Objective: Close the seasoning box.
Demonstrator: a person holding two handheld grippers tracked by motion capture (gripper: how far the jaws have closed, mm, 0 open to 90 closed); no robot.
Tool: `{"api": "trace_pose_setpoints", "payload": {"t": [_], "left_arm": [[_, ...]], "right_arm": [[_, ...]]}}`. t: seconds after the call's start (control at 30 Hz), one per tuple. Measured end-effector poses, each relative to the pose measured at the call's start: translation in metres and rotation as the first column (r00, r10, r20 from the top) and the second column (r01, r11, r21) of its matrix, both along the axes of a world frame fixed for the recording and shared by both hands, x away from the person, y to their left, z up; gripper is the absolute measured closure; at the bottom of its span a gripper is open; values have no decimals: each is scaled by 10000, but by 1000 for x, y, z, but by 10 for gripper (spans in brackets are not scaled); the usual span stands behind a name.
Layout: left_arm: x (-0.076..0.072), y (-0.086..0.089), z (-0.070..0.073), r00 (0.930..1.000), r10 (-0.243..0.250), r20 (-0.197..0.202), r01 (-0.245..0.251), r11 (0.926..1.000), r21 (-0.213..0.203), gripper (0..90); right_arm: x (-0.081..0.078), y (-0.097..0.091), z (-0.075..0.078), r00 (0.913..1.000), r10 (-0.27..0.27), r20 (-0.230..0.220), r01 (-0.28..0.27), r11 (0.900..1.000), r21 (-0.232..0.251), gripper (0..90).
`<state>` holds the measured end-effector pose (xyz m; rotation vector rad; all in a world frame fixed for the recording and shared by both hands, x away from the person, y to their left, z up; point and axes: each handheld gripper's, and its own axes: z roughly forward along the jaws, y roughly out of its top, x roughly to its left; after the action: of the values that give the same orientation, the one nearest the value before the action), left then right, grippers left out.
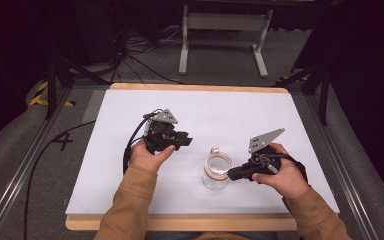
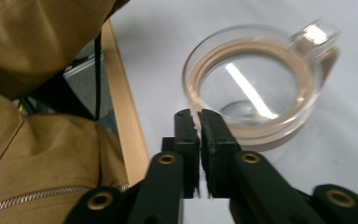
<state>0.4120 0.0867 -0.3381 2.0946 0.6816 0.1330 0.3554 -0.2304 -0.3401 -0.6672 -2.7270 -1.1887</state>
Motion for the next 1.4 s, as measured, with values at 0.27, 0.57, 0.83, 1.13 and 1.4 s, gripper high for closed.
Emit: {"api": "trace_pose_setpoints", "payload": {"t": [0.27, 0.57, 0.83, 1.13, 1.4], "left_arm": [[-7, 21, 1, 9971, 764, 61, -764, 9971, 61, 617], [-4, 39, -2, 9910, 1327, 167, -1328, 9911, 91, 595], [4, 47, -13, 9823, 1870, -58, -1870, 9824, -3, 567], [11, 56, -24, 9734, 2281, -227, -2283, 9736, -70, 550], [20, 65, -38, 9580, 2865, -75, -2864, 9580, 142, 532]], "right_arm": [[14, -26, 19, 9825, -1271, 1364, 1203, 9911, 569, 688], [32, -58, 19, 9389, -2776, 2037, 2704, 9607, 630, 616], [48, -84, 7, 8966, -3768, 2327, 3780, 9249, 415, 565], [62, -107, -8, 8693, -4365, 2318, 4463, 8948, 112, 539], [75, -126, -28, 8601, -4478, 2443, 4685, 8829, -312, 529]]}}
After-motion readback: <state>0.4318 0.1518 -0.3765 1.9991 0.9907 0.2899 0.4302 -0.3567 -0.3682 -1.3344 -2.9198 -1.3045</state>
